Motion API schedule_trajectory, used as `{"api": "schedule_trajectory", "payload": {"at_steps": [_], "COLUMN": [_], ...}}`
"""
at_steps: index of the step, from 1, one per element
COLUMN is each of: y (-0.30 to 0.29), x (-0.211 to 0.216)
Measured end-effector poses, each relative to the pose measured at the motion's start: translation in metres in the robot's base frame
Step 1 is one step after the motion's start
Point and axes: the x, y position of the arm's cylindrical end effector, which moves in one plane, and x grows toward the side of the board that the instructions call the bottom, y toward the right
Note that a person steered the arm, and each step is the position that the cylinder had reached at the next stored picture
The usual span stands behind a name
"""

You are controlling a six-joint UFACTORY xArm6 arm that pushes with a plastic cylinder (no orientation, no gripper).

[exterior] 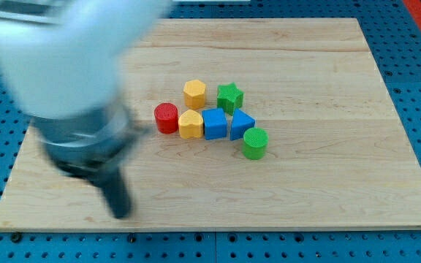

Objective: Move the red star horizontally to green circle

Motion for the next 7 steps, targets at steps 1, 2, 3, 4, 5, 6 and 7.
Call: {"api": "schedule_trajectory", "payload": {"at_steps": [1, 2, 3, 4, 5, 6, 7], "y": [-0.083, -0.112, -0.069, -0.025, 0.011, 0.035, -0.004], "x": [-0.039, -0.041, -0.054, -0.055, -0.055, -0.042, -0.035]}}
